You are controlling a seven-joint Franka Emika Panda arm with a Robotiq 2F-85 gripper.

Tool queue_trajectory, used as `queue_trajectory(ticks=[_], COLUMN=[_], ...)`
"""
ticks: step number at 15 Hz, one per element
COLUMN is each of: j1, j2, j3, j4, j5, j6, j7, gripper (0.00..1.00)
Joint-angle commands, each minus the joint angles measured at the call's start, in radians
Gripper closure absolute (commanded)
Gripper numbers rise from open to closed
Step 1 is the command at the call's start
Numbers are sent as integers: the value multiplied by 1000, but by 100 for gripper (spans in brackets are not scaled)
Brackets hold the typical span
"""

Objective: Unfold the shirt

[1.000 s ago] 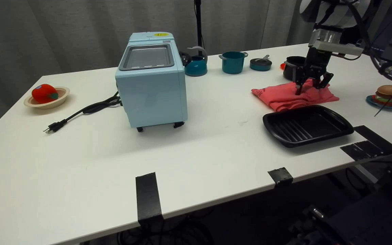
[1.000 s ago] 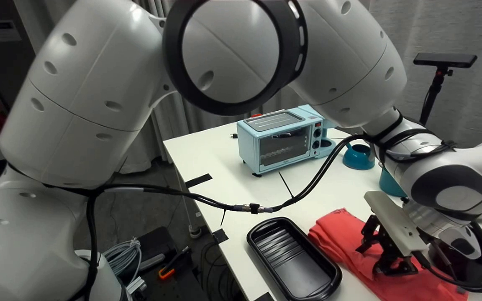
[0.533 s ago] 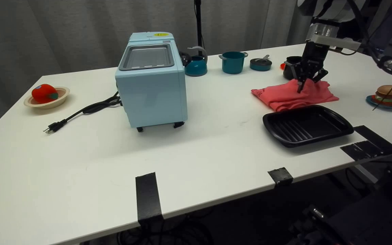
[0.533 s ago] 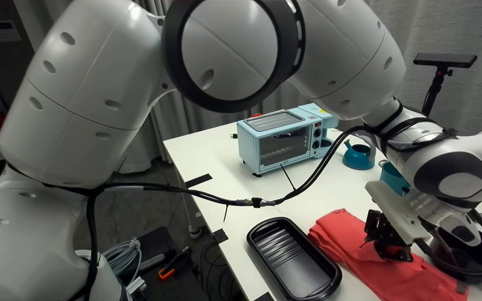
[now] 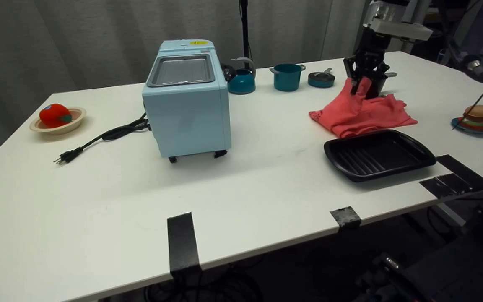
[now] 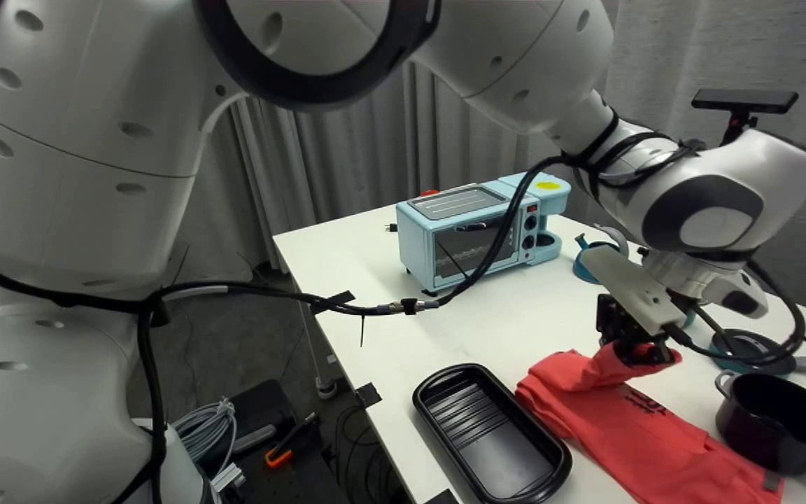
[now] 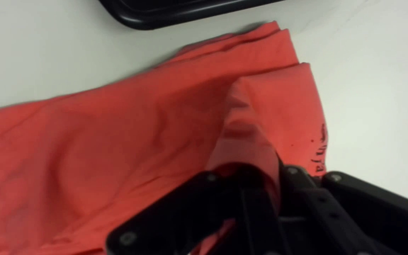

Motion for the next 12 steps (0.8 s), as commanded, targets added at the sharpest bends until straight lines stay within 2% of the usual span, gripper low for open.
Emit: queue_trajectory(ticks=[1,7,12], j1=[48,117,157], j2=[-150,-295,-405], j3=[30,106,178], j4=[-198,-449,-618], j5=[17,75,193], j6=[126,350,515], j7=[-35,-66,-131], gripper=[97,97,97])
